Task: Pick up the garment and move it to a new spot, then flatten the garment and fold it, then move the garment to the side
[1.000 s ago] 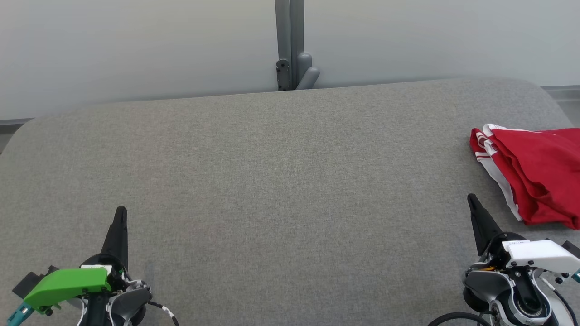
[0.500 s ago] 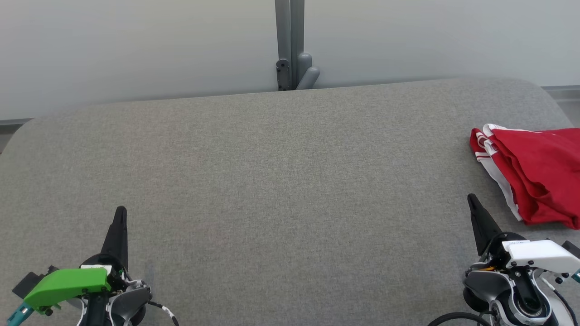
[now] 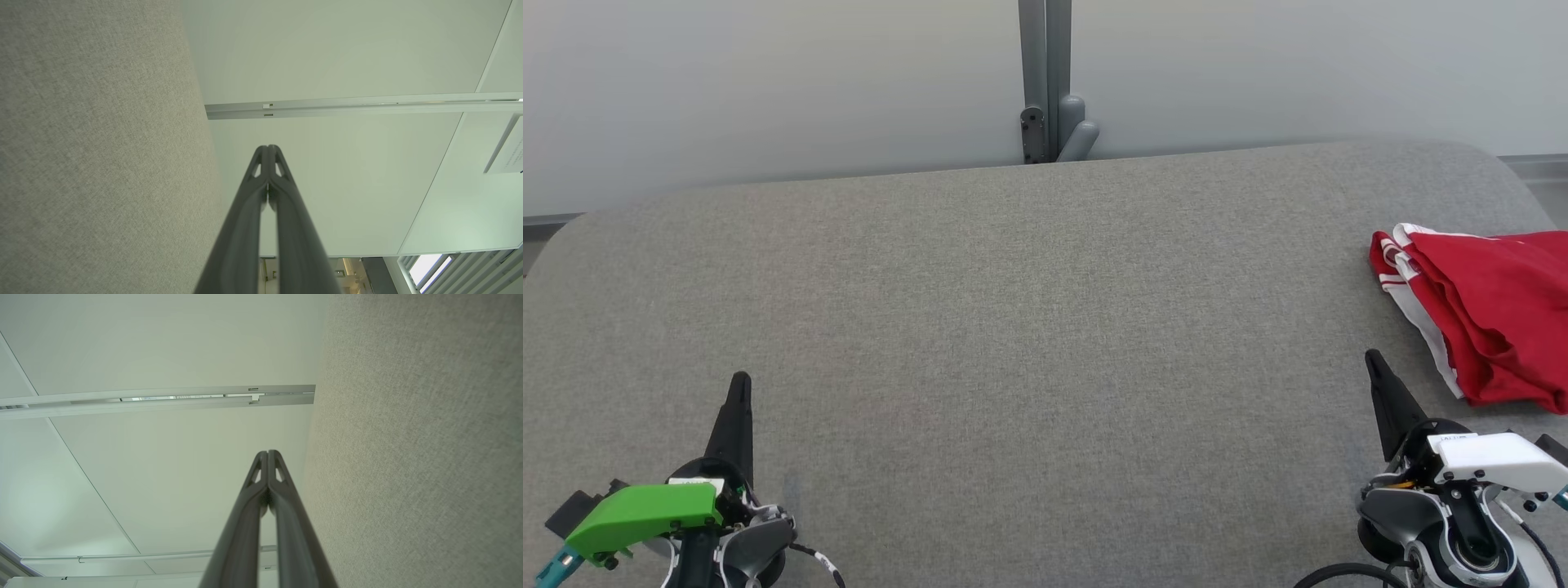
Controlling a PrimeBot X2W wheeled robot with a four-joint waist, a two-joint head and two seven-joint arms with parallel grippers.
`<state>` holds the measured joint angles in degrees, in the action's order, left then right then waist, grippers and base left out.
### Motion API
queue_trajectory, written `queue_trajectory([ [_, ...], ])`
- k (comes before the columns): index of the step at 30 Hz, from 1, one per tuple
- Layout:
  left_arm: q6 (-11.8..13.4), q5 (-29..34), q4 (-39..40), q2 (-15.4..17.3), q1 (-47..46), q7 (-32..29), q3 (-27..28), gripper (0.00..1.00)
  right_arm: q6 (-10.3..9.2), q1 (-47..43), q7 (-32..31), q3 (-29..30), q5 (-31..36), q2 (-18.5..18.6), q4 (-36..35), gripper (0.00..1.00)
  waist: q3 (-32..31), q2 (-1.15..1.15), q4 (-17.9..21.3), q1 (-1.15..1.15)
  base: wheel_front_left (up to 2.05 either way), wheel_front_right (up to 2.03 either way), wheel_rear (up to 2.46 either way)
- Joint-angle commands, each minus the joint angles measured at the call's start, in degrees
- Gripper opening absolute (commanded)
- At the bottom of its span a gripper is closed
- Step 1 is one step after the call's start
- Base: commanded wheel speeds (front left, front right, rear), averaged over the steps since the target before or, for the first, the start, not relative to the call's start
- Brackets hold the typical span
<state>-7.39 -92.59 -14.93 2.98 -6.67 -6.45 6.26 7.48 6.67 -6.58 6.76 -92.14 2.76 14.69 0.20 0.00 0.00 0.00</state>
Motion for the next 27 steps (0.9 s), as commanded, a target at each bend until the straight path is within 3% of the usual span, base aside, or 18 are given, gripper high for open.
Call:
queue_trajectory([
  [1,-0.2,0.3,0.2,0.0,-0.8,-0.1,0.2,0.0,0.02,0.5,-0.3,0.0,-0.3,0.2,0.1,0.0,0.0,0.0,0.0,0.0,0.0,0.0,0.0],
  [27,-0.2,0.4,0.2,0.0,-0.8,-0.1,0.3,0.0,0.02,0.6,-0.3,0.0,-0.3,0.2,0.1,0.0,0.0,0.0,0.0,0.0,0.0,0.0,0.0],
])
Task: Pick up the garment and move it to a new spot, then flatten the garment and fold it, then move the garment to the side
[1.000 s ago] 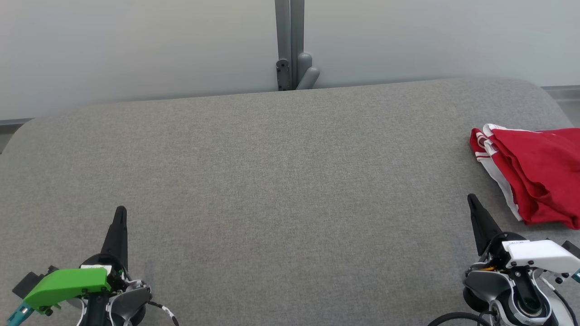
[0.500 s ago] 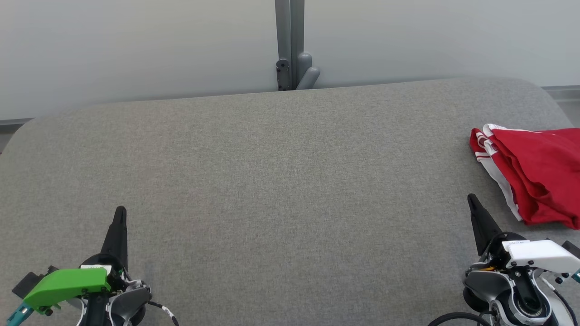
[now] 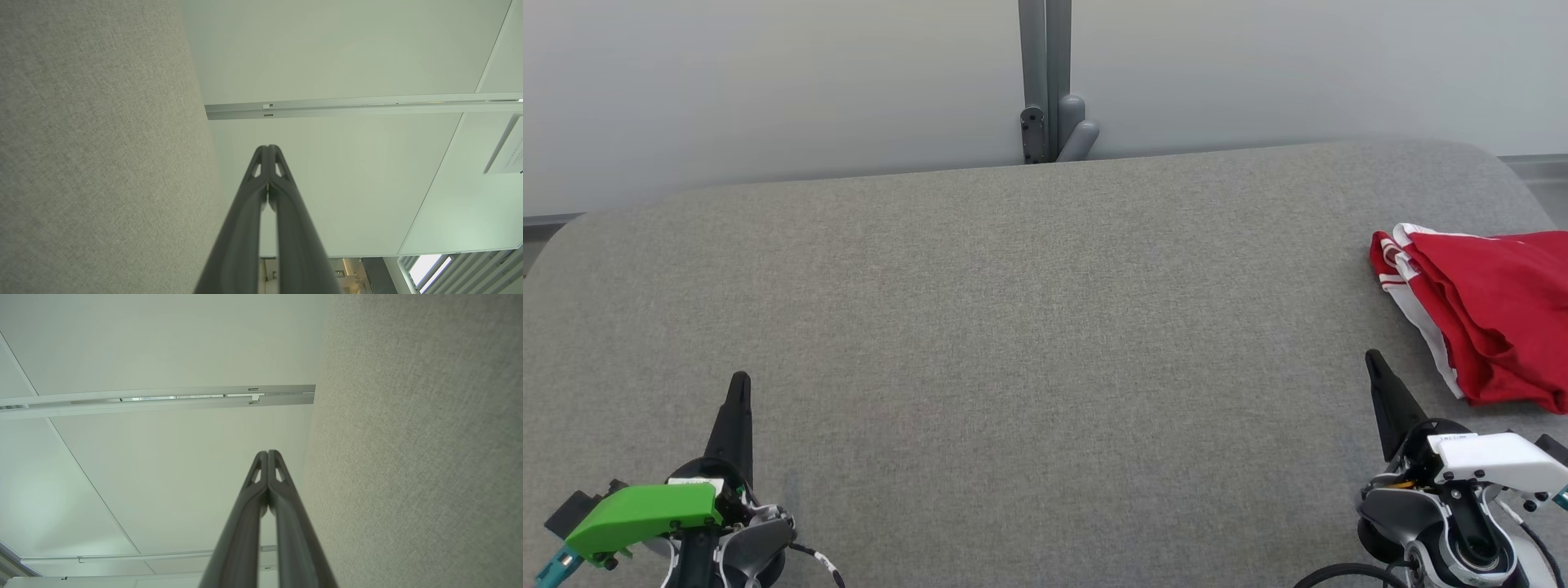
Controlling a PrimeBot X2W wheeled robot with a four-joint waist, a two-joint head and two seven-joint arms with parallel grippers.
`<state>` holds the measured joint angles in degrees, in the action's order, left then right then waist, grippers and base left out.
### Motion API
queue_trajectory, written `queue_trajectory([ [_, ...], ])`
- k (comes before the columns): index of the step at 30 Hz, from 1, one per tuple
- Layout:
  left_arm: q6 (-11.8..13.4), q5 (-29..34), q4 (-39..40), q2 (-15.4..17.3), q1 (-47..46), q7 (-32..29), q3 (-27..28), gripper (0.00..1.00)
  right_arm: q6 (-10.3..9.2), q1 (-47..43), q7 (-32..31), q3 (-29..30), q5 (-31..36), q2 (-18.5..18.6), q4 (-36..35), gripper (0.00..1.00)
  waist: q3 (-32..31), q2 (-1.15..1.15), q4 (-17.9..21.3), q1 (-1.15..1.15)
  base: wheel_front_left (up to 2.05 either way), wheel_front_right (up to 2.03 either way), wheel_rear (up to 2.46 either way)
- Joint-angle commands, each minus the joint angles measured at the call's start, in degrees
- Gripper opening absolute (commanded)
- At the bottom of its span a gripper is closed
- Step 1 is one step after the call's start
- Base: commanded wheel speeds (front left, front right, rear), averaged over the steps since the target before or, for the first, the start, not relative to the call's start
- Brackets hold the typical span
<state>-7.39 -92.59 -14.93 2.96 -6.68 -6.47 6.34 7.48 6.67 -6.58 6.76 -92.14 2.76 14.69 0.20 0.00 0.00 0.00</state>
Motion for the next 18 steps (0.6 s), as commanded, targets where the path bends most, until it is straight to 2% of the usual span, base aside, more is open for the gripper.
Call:
queue_trajectory([
  [1,-0.2,0.4,0.2,0.0,-0.8,-0.1,0.2,0.0,0.02,0.6,-0.3,0.0,-0.3,0.2,0.1,0.0,0.0,0.0,0.0,0.0,0.0,0.0,0.0],
  [18,-0.2,0.4,0.2,0.0,-0.8,-0.1,0.2,0.0,0.02,0.5,-0.3,0.0,-0.3,0.2,0.1,0.0,0.0,0.0,0.0,0.0,0.0,0.0,0.0],
])
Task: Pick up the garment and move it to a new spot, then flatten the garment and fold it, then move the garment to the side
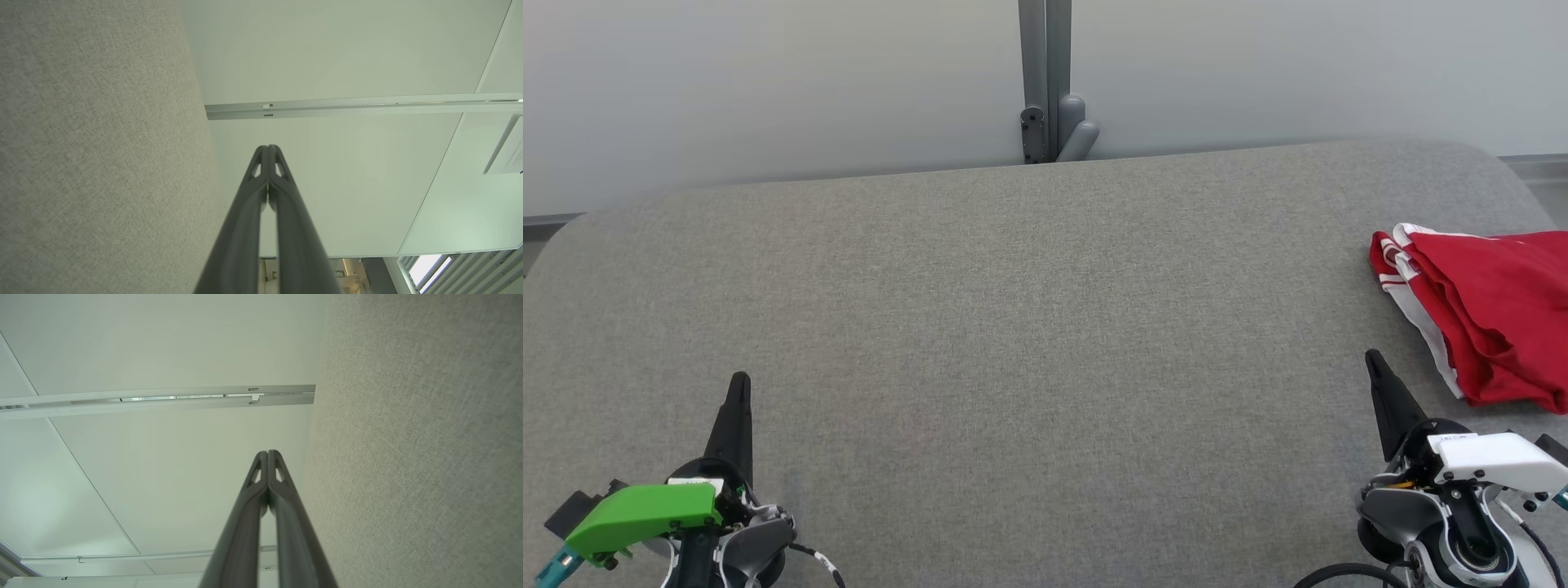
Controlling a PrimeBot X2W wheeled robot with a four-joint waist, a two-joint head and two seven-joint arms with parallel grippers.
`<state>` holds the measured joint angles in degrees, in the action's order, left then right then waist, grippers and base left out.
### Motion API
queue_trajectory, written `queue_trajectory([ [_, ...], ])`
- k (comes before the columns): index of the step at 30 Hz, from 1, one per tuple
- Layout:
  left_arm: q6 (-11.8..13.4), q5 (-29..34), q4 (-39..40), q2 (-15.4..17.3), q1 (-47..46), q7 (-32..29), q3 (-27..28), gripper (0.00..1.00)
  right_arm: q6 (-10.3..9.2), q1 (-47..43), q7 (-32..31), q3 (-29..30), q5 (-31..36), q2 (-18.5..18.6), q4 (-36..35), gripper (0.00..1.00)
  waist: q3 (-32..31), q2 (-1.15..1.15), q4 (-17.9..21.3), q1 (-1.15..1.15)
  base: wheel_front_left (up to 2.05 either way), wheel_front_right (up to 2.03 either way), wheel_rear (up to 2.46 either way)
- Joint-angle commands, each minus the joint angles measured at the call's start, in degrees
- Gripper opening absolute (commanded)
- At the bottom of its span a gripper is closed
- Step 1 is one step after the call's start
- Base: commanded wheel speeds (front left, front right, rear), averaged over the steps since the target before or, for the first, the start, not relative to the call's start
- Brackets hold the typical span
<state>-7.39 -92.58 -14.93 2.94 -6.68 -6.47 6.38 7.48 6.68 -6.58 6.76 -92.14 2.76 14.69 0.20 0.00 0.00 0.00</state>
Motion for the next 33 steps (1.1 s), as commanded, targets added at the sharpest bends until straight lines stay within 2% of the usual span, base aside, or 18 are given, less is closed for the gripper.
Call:
queue_trajectory([
  [1,-0.2,0.4,0.2,0.0,-0.8,-0.1,0.2,0.0,0.02,0.5,-0.3,0.0,-0.3,0.2,0.1,0.0,0.0,0.0,0.0,0.0,0.0,0.0,0.0],
  [33,-0.2,0.5,0.2,0.0,-0.8,-0.2,0.2,0.0,0.02,0.5,-0.3,0.0,-0.3,0.2,0.1,0.0,0.0,0.0,0.0,0.0,0.0,0.0,0.0],
])
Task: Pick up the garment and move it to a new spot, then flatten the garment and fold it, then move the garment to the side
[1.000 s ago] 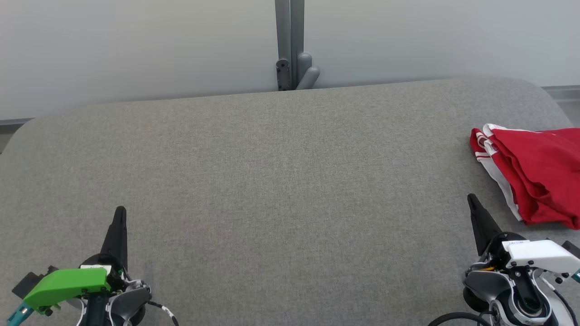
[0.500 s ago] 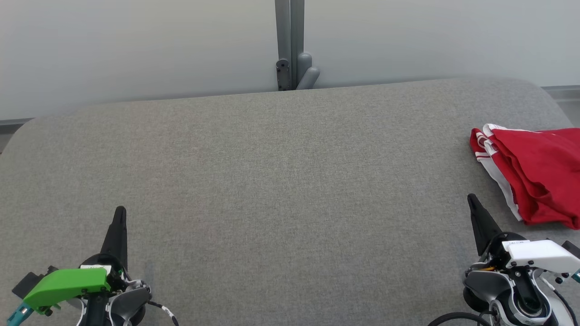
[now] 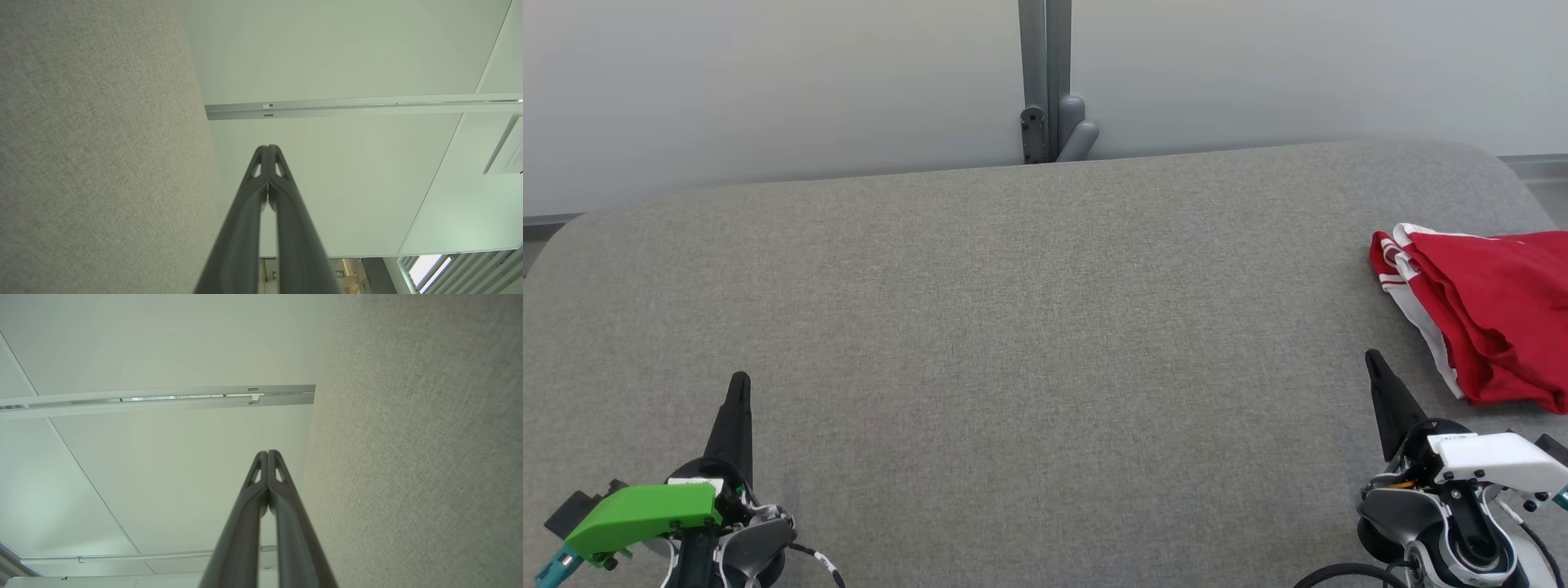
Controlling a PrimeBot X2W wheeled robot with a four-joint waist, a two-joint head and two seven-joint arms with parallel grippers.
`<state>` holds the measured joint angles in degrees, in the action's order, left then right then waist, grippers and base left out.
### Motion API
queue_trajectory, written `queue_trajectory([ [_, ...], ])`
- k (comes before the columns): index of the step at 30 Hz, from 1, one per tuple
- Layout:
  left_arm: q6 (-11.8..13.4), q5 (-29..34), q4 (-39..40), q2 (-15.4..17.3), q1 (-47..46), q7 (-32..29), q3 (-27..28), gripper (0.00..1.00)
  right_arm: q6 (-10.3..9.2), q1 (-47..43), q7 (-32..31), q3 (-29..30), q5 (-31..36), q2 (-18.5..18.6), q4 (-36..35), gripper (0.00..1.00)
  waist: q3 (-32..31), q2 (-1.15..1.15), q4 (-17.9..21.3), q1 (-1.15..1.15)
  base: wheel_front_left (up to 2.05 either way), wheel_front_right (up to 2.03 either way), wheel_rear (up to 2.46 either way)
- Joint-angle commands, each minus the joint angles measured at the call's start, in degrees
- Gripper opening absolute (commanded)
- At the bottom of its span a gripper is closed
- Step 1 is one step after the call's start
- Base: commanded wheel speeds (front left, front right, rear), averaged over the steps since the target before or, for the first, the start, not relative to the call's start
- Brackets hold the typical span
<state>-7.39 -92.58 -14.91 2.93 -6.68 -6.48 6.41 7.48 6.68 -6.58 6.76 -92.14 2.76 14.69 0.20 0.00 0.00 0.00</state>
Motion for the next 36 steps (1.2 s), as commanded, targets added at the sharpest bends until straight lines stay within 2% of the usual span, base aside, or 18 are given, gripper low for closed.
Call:
queue_trajectory([
  [1,-0.2,0.5,0.2,0.0,-0.8,-0.2,0.2,0.0,0.02,0.5,-0.3,0.0,-0.3,0.2,0.1,0.0,0.0,0.0,0.0,0.0,0.0,0.0,0.0],
  [36,-0.2,0.5,0.2,0.0,-0.8,-0.2,0.2,0.0,0.02,0.5,-0.3,0.0,-0.3,0.2,0.1,0.0,0.0,0.0,0.0,0.0,0.0,0.0,0.0],
])
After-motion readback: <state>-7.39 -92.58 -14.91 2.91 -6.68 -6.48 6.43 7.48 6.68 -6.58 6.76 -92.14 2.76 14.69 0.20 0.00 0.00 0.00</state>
